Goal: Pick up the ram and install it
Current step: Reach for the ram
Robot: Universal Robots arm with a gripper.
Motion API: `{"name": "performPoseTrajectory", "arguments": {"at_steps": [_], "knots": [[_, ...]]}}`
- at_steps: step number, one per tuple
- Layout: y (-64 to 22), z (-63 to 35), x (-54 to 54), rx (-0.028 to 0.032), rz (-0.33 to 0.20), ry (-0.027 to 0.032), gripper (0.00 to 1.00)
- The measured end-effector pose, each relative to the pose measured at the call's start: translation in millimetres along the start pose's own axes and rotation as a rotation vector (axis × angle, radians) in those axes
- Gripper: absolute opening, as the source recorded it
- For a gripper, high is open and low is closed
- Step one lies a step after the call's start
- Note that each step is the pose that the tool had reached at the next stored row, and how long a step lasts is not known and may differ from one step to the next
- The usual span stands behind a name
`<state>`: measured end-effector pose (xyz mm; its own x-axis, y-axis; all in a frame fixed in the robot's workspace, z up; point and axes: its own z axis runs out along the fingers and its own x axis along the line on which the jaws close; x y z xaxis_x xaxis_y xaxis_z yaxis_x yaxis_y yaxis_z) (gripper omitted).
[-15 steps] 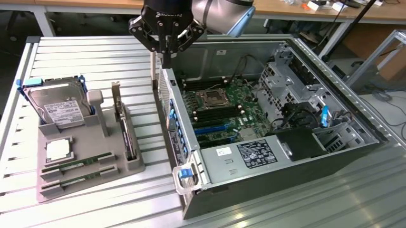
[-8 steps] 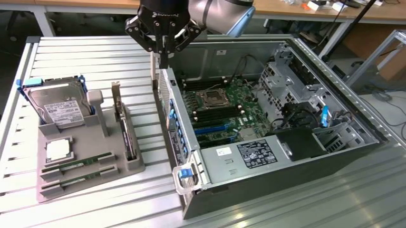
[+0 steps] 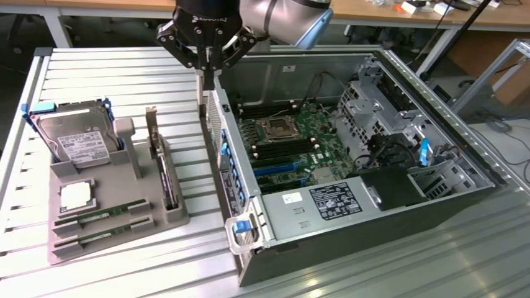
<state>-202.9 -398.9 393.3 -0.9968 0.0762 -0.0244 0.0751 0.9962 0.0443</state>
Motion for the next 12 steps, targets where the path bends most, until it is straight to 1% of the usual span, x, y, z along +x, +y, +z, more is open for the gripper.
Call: {"name": "performPoseTrajectory", "arguments": {"at_steps": [12], "knots": [[-0.8,-0.3,10.7,-0.0001,0.000,0.0000,0.10]]}}
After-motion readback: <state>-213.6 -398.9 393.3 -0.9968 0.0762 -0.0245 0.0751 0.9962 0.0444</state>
